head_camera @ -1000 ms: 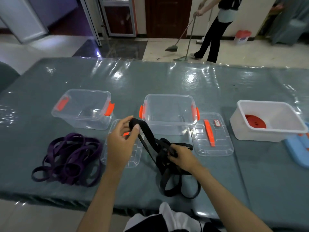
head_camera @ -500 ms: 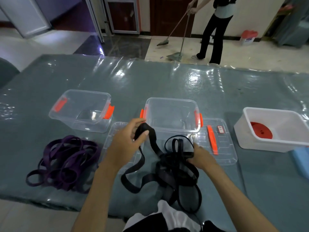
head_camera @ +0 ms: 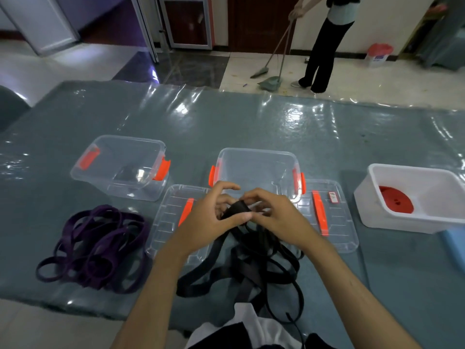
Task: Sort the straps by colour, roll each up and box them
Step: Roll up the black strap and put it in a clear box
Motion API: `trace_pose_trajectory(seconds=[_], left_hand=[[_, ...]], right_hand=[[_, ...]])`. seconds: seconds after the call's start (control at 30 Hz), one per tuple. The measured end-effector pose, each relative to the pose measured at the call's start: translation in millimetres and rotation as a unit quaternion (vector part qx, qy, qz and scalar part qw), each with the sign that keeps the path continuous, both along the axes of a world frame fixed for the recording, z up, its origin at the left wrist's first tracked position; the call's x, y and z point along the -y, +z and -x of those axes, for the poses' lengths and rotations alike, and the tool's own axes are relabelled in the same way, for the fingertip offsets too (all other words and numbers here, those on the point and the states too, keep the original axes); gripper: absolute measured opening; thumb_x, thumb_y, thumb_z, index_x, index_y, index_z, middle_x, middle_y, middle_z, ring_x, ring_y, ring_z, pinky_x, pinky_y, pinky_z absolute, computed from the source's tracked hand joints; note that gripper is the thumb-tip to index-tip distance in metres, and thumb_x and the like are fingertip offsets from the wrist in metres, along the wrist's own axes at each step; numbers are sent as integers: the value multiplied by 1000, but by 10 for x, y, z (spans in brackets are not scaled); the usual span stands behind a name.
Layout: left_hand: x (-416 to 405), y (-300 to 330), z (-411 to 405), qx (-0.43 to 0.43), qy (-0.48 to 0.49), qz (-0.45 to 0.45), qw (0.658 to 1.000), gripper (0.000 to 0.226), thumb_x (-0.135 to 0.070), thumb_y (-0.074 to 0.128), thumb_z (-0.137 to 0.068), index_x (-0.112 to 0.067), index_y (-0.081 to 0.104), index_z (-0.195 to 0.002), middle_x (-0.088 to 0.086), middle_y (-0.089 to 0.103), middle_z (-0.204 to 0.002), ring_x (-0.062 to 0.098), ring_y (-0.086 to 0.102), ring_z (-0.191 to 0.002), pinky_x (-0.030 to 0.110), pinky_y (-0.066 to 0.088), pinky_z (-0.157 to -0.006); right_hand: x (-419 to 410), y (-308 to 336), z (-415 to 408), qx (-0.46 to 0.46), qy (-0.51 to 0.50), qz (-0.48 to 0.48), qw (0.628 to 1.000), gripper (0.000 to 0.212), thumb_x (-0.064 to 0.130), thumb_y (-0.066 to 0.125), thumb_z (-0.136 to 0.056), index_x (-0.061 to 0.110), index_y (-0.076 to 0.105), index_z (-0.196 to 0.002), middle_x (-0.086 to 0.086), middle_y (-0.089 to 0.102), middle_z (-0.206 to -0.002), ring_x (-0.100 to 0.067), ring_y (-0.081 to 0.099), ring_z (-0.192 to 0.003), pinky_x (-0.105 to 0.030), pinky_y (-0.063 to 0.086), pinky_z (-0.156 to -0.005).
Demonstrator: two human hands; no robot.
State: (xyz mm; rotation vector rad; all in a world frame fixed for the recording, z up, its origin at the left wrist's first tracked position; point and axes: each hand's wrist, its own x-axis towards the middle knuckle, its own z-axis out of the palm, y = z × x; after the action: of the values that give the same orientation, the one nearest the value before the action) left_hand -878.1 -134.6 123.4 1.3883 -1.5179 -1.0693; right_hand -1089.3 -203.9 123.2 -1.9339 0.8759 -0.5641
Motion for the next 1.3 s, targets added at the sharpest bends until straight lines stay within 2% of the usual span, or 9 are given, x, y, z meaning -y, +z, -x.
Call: trace_pose_trajectory(seconds=[0.13, 0.27, 0.4, 0.53, 0.67, 0.77, 1.0, 1.17, 1.3], left_hand=[[-257, -548, -333, 86, -50, -149, 984, 76, -61, 94, -65, -52, 54, -129, -28, 69, -117, -5, 65, -114, 20, 53, -97], [-635, -1122, -554, 129, -77, -254, 955, 43, -20, 93, -80, -35, 67, -111, -15, 71, -115, 6, 67, -115, 36, 52, -108], [-793, -1286, -560, 141, 20, -208, 968, 15, -14, 83, -90, -24, 72, -87, -10, 73, -84, 2, 66, -78, 45, 56, -90], [-810, -946, -545, 37, 133, -137, 981, 17, -24, 87, -88, -35, 75, -93, -7, 79, -94, -1, 73, -86, 17, 55, -82], [-756, -513, -443, -40, 147, -44, 987, 19, -22, 86, -88, -34, 76, -98, -3, 79, -99, 10, 76, -93, 26, 61, -89], [-660, -233, -224, -56, 180, 1, 982, 32, -48, 92, -72, -39, 76, -98, -7, 79, -96, 10, 76, -91, 18, 58, -78], [-448, -90, 299, 82, 123, 86, 985, 35, -49, 93, -72, -43, 75, -101, -26, 72, -104, -5, 71, -85, 8, 52, -70], [-421, -135, 411, 200, 203, 93, 954, 42, -36, 86, -81, -41, 71, -120, -16, 76, -98, 2, 66, -80, 10, 43, -62], [-423, -131, 424, 292, 191, 163, 923, 27, -29, 83, -81, -33, 75, -106, -13, 61, -72, 15, 62, -73, 23, 37, -55]], right_hand=[[-39, -67, 83, 89, -100, -79, 988, 24, 46, 75, -88, 29, 70, -104, 7, 74, -102, -17, 75, -90, -41, 66, -76], [-92, -60, 209, 162, -148, -169, 961, 33, 46, 82, -83, 24, 70, -104, -5, 73, -110, -28, 77, -97, -52, 66, -70], [-191, -38, 276, 161, -140, -185, 959, 38, 39, 86, -83, 21, 67, -111, -4, 73, -110, -29, 77, -99, -47, 66, -73], [-277, -149, 294, 158, -147, -201, 956, 34, 21, 77, -95, 34, 68, -126, -14, 73, -112, -30, 76, -101, -49, 66, -77], [-423, -254, 243, 198, -172, -233, 936, 29, 12, 70, -100, 32, 75, -120, -10, 75, -114, -29, 75, -107, -43, 65, -80], [-506, -268, 140, 180, -204, -203, 940, 26, 9, 69, -100, 26, 79, -118, -11, 73, -118, -26, 76, -102, -38, 66, -79], [-575, -130, 3, 86, -211, -29, 973, 15, 10, 78, -91, 25, 74, -90, 1, 72, -69, -16, 71, -67, -42, 61, -67], [-665, -83, -11, 156, -101, -152, 971, 59, 20, 73, -97, 39, 46, -146, -9, 79, -101, -26, 77, -99, -42, 62, -91], [-683, -6, 41, 98, -65, -154, 981, 61, 56, 78, -89, 53, 50, -143, 2, 77, -119, -13, 72, -116, -42, 55, -104]])
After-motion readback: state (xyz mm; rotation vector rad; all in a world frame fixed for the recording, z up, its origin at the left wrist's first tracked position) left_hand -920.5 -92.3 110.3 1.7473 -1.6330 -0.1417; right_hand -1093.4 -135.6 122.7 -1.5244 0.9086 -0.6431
